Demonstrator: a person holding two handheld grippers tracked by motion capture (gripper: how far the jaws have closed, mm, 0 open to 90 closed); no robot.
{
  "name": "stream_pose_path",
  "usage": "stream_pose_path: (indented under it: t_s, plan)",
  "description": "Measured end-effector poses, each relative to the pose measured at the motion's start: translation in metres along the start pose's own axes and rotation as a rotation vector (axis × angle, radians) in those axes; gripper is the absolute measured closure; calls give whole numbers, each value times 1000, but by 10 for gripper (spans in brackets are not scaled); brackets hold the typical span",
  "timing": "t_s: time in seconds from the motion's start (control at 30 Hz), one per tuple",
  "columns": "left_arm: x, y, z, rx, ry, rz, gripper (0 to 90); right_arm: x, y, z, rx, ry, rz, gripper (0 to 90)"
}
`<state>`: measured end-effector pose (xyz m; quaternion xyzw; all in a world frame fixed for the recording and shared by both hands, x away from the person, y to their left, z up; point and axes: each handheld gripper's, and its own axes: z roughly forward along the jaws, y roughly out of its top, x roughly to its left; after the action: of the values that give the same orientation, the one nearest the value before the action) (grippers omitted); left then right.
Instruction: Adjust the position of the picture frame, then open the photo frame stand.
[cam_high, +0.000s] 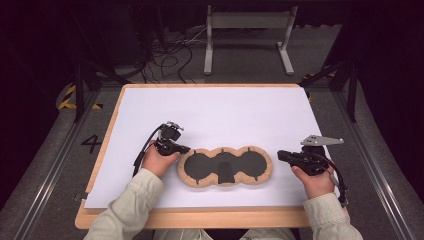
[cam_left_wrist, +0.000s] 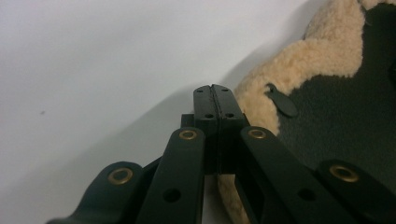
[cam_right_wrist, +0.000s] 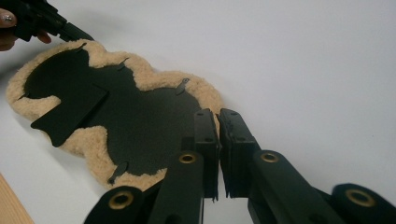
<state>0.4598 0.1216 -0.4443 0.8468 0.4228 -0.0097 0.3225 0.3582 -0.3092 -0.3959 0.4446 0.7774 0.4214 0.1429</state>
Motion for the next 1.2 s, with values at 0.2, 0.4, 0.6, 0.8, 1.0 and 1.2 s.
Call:
stream_pose_path:
  t_s: [0.2,0.4,0.6,0.8,1.0,1.2]
  plan:
    - [-12,-19,-29,-140,12,16,863,6,2,1,9,16,-25,859]
    - [-27,-35,-53,-200,29,74,818,9,4,3,16,33,-39,858]
    - [-36,-47,-73,-239,37,116,779,15,7,4,26,48,-70,856]
    - [-36,-56,-79,-222,22,89,724,15,8,5,38,54,-75,843]
    - [-36,-63,-79,-189,22,93,690,21,12,6,83,80,-107,808]
    - [-38,-68,-80,-187,13,89,675,34,16,7,91,110,-159,838]
